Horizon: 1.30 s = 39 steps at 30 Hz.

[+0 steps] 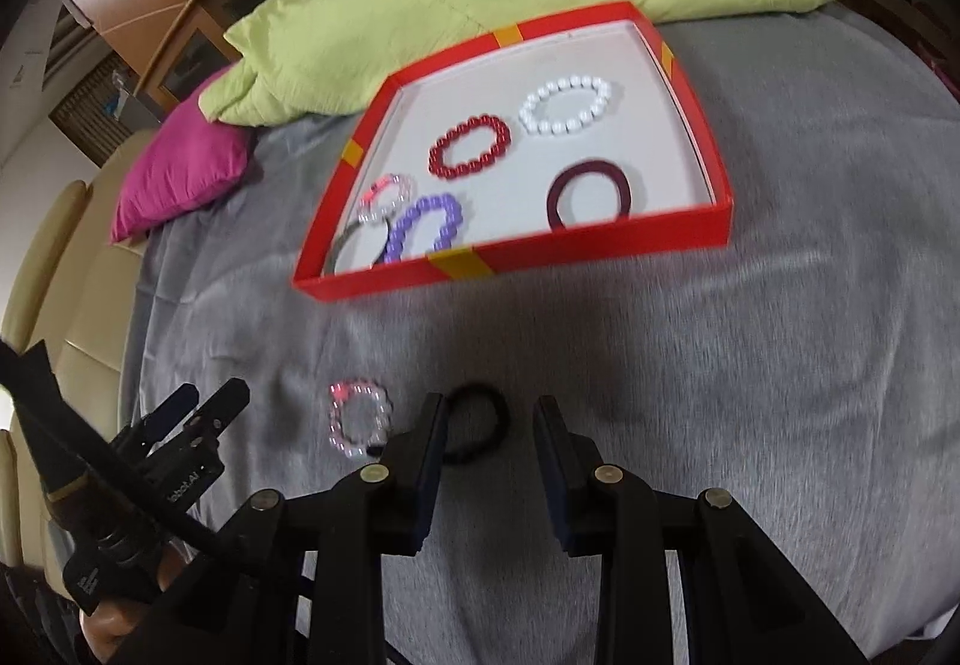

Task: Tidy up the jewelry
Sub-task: 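Withdraw both open tools from the box toward the remaining hair tie and bracelet, then grasp the black hair tie with the right tool while the left tool grasps the pale pink bead bracelet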

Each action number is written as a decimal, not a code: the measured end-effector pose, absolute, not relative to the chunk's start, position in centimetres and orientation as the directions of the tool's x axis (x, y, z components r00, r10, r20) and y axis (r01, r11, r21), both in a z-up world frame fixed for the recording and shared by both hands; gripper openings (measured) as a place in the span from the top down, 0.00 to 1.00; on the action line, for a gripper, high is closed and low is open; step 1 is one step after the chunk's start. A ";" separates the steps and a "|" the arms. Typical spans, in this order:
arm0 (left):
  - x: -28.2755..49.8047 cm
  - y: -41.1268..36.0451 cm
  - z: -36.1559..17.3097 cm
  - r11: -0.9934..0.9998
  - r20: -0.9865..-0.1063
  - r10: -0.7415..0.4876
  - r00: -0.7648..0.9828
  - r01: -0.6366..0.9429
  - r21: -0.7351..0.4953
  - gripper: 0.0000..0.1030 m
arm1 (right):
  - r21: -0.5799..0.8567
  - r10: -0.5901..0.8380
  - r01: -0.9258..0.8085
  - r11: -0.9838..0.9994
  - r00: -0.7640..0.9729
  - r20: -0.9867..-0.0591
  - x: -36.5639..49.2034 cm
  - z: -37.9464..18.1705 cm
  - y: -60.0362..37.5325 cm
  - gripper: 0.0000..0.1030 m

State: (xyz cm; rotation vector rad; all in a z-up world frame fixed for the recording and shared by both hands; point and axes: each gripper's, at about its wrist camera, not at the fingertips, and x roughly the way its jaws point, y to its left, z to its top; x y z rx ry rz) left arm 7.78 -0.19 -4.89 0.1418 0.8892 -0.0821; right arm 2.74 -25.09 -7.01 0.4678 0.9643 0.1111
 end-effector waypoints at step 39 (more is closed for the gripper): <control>7.4 -2.6 -6.4 0.952 -0.808 -0.030 0.588 0.262 0.156 0.33 | 0.157 0.079 0.084 0.984 0.586 -0.806 4.7 -8.7 -21.4 0.93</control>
